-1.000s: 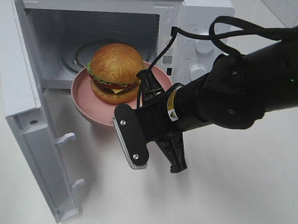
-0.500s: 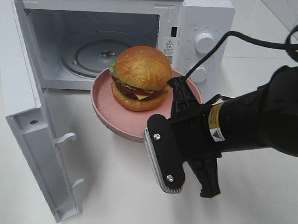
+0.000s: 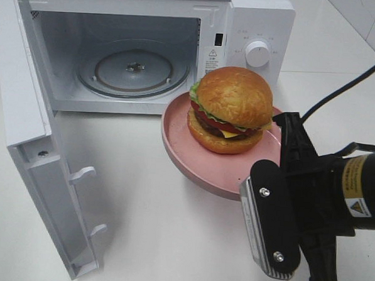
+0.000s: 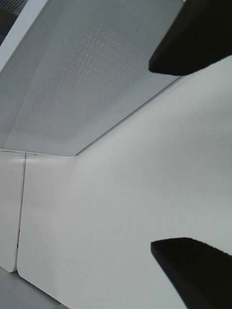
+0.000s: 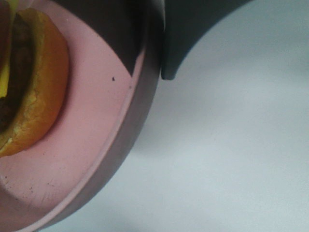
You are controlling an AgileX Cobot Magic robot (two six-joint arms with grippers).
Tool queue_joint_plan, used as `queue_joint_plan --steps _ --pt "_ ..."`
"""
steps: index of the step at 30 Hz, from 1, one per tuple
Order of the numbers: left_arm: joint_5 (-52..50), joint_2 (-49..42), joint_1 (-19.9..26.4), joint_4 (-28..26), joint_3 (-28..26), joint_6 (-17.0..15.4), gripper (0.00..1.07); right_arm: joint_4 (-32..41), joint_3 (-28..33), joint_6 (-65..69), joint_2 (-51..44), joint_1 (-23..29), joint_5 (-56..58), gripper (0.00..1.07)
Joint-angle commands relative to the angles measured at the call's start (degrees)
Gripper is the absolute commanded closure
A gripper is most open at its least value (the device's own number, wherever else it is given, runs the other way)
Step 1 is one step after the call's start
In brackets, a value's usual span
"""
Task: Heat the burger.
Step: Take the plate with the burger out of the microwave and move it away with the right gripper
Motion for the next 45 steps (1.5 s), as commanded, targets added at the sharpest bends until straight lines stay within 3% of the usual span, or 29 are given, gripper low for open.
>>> queue_joint_plan --steps 1,14,33,45 --pt "0.00 -0.46 0.06 -0.17 0.23 -0.46 0.23 -2.64 0.63 3.38 -4.70 0.00 0.57 1.07" --pt "0.00 -0.46 0.06 -0.17 0.23 -0.46 0.23 -14.27 1.38 22.52 -14.09 0.00 18.45 1.07" --pt "0.00 -0.46 0.06 -0.17 0.23 -0.46 0.23 -16.39 1.38 34.66 -13.92 0.00 32.26 1.07" --pt "0.00 -0.46 0.06 -0.17 0.23 -0.46 0.23 -22.29 1.32 53.69 -8.82 -0.11 36.96 1.07"
